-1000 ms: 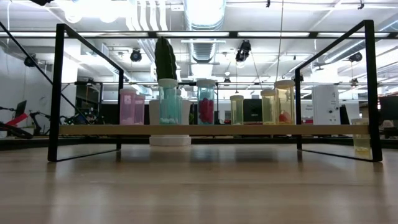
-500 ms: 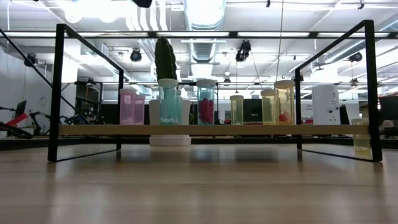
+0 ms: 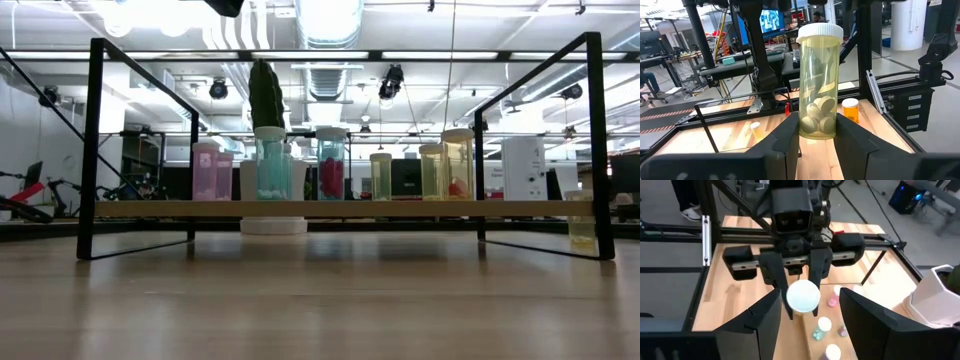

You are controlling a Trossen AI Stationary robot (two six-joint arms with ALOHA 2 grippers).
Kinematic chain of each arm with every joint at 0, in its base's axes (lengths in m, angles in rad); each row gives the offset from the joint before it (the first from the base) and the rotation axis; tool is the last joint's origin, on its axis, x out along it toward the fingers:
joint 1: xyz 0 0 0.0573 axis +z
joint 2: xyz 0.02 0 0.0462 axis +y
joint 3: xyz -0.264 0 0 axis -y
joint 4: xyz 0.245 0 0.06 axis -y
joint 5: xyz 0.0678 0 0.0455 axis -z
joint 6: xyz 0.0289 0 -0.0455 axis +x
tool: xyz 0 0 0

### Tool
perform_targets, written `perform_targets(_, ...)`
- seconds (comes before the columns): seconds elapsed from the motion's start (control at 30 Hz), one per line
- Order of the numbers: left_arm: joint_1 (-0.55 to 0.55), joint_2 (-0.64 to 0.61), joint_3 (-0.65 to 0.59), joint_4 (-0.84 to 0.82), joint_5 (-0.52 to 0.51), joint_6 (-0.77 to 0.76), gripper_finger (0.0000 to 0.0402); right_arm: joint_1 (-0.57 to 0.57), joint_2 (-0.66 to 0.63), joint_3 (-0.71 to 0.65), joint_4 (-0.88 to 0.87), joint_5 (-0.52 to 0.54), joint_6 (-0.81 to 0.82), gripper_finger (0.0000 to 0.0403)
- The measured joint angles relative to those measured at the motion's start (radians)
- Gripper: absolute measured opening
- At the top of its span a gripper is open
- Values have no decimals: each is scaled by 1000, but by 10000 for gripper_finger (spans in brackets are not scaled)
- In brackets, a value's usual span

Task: Pick and place medicine bottles onto shelf by color
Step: Put the yellow pill bottle on the shelf aligned with the other yellow pill bottle

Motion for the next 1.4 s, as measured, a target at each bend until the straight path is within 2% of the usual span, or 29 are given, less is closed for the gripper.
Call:
perform_targets(0.27, 0, 0, 2, 0, -1, 0, 88, -35, 0, 0, 2, -72, 7, 192)
perform_targets(0.63, 16, 1, 17, 3, -39, 3, 88, -42, 1, -2, 2, -70, 3, 192)
perform_targets(1.0, 14, 1, 24, 10, -18, 7, 88, -58, 1, -2, 2, -64, -25, 190)
perform_targets(1.4, 15, 1, 24, 31, -17, 6, 88, -57, 1, -3, 2, -64, -43, 143)
